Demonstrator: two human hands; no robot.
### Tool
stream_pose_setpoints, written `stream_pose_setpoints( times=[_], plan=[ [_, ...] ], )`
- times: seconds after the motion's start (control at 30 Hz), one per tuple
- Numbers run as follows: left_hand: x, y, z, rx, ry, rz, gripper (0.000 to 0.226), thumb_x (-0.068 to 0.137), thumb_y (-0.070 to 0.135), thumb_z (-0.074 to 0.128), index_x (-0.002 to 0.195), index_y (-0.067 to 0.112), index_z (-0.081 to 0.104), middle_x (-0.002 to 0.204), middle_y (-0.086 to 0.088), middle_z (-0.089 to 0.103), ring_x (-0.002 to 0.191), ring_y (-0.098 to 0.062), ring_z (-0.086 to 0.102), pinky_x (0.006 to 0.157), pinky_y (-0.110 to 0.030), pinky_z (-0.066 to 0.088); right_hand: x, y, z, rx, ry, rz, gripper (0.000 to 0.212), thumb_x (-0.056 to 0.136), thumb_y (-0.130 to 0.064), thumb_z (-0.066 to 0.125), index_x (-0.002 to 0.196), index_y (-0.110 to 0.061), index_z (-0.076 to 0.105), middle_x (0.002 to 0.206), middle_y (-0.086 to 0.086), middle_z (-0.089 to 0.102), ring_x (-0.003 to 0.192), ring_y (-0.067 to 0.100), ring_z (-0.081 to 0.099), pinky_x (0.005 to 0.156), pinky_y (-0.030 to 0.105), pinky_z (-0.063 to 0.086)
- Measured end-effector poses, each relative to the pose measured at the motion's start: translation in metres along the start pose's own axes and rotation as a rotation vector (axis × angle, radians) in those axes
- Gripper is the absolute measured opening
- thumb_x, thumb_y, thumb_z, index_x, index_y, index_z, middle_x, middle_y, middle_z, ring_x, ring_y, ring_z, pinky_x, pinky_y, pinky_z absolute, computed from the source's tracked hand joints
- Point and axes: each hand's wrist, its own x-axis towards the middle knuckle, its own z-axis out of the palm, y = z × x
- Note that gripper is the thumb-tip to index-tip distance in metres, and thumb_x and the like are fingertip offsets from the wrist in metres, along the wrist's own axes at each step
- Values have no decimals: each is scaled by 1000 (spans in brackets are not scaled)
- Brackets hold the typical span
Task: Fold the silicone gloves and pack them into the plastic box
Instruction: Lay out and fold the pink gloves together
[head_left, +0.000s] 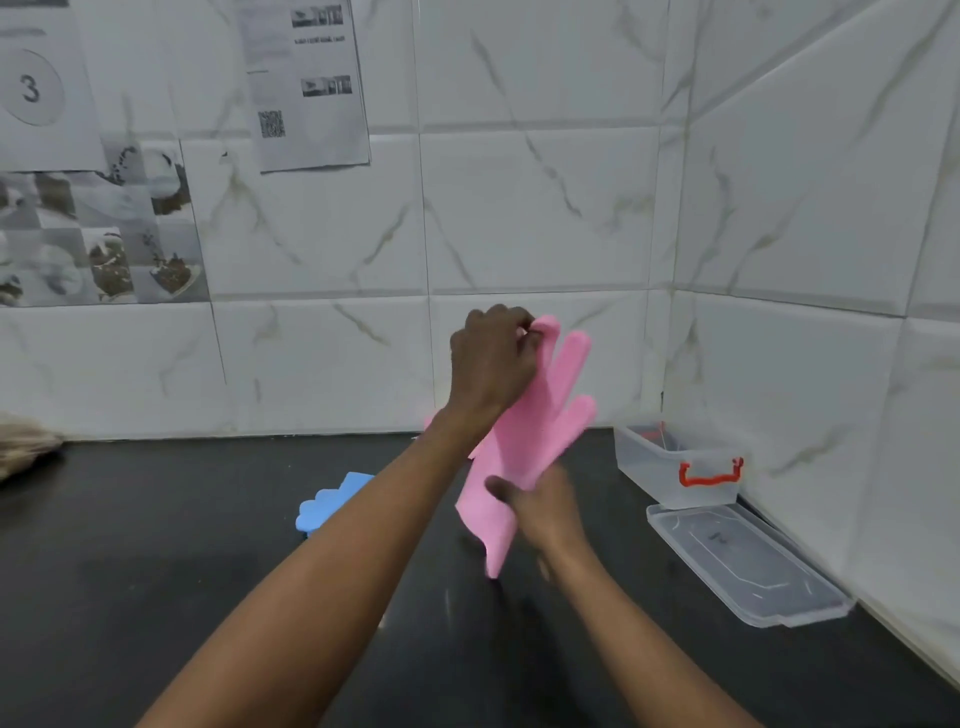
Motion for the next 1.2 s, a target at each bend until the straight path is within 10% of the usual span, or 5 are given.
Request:
stream_pose_setpoints(
  times=[0.17, 0.4, 0.57, 0.97, 1.2],
  plan=[
    [19, -29, -24, -10, -8, -183, 19, 89, 32, 55, 79, 17, 61, 83, 1, 62, 76, -19, 52, 66, -29, 36, 30, 13, -50, -17, -76, 44, 15, 88, -17, 69, 101, -12, 66, 103, 10, 73, 90, 28, 71, 79, 44, 58],
    [-66, -119, -23, -646, -104, -1075, 13, 89, -3, 50, 96, 0, 60, 91, -22, 60, 80, -32, 59, 63, -41, 55, 61, 2, -128, -439, -250, 148, 18, 82, -22, 75, 96, -10, 70, 92, 8, 73, 86, 25, 70, 65, 30, 52],
    [-180, -130, -20, -617, -245, -1336, 16, 85, -1, 54, 99, -4, 61, 81, -16, 62, 64, -28, 63, 47, -29, 53, 59, 30, -126, -501, -139, 280, 30, 78, -12, 79, 102, 0, 66, 91, 13, 68, 75, 21, 63, 58, 29, 47],
    [-209, -133, -33, -83, -201, -909, 6, 80, 17, 68, 83, 13, 71, 73, -4, 71, 48, -24, 68, 56, -35, 60, 21, 84, -111, -881, 141, 103, 30, 85, -19, 74, 110, -4, 67, 114, 14, 69, 102, 29, 63, 88, 35, 47],
    [-215, -121, -30, 382, -243, -578, 19, 93, 26, 60, 105, 19, 72, 108, -1, 63, 92, -24, 62, 67, -30, 43, 14, 82, -109, -1031, 181, 79, 26, 89, -22, 69, 109, -6, 64, 110, 14, 69, 95, 28, 64, 82, 34, 49]
  ],
)
